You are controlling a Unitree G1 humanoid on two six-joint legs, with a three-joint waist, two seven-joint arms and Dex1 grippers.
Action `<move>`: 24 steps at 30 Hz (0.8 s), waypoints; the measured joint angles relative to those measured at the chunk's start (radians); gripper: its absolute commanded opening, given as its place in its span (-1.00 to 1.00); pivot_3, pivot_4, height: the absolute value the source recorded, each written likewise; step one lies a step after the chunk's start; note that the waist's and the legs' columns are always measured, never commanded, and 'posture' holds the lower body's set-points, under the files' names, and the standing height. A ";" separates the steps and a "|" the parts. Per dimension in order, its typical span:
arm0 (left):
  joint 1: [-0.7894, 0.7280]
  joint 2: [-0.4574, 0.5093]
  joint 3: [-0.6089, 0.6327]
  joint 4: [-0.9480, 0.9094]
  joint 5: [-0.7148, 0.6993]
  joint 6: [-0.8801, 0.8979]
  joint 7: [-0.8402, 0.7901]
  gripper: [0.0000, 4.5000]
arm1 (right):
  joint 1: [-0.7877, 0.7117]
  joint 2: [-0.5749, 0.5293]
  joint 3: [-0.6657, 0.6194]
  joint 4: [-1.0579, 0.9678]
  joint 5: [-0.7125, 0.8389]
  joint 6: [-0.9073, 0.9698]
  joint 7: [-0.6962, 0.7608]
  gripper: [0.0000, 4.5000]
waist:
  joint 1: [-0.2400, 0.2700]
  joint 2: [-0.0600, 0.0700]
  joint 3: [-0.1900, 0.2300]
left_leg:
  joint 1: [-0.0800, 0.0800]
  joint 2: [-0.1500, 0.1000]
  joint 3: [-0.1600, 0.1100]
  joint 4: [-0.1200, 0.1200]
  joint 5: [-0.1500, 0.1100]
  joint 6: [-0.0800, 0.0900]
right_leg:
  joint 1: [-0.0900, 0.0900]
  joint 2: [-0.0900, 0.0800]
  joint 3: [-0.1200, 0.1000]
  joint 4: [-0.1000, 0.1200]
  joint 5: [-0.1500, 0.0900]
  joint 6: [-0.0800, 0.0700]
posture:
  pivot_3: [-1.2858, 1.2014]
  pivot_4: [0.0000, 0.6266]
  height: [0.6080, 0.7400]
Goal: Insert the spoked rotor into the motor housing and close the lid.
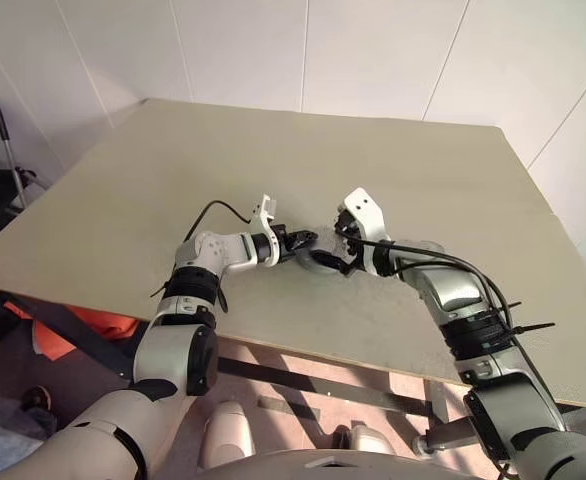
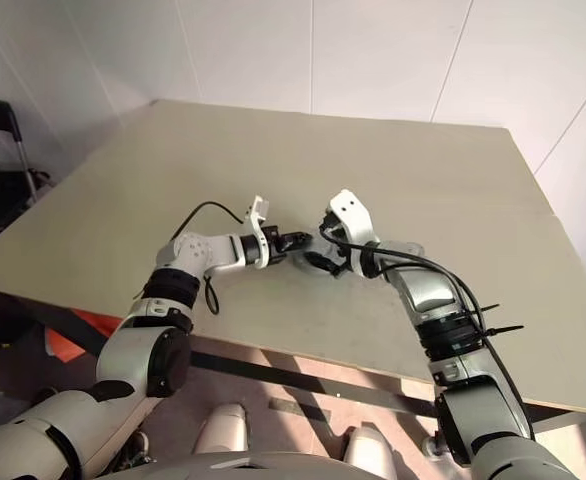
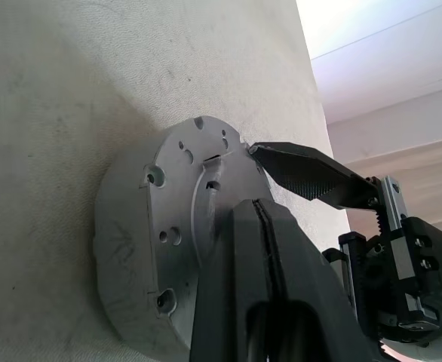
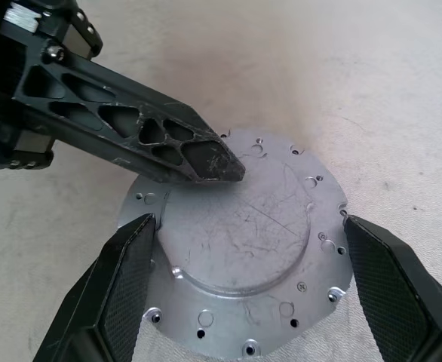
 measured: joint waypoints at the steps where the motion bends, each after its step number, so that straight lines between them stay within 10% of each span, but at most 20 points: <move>1: 0.000 0.000 0.000 0.000 0.000 0.000 -0.001 -1.00 | 0.008 -0.015 -0.009 -0.029 0.009 0.005 0.012 0.99 | 0.000 0.000 0.000 | 0.000 0.000 0.000 0.000 0.000 0.001 | 0.000 0.000 0.000 0.000 0.000 0.000 | 0.03 -1.00 1.00; 9: -0.009 0.005 0.000 0.017 0.002 -0.014 -0.003 -1.00 | 0.022 -0.077 -0.169 -0.179 0.149 0.137 0.053 0.99 | 0.000 0.000 0.000 | 0.001 0.000 0.001 -0.002 -0.001 0.001 | 0.001 0.001 0.000 -0.003 0.000 0.000 | 0.03 -1.00 1.00; 24: -0.030 0.020 -0.003 0.043 0.019 -0.039 -0.014 -1.00 | -0.146 0.094 -0.485 0.199 0.311 0.737 -0.181 0.99 | -0.010 0.002 0.000 | 0.002 0.000 0.001 -0.009 0.003 -0.005 | -0.001 0.001 0.000 -0.006 0.000 -0.001 | 0.03 -1.00 1.00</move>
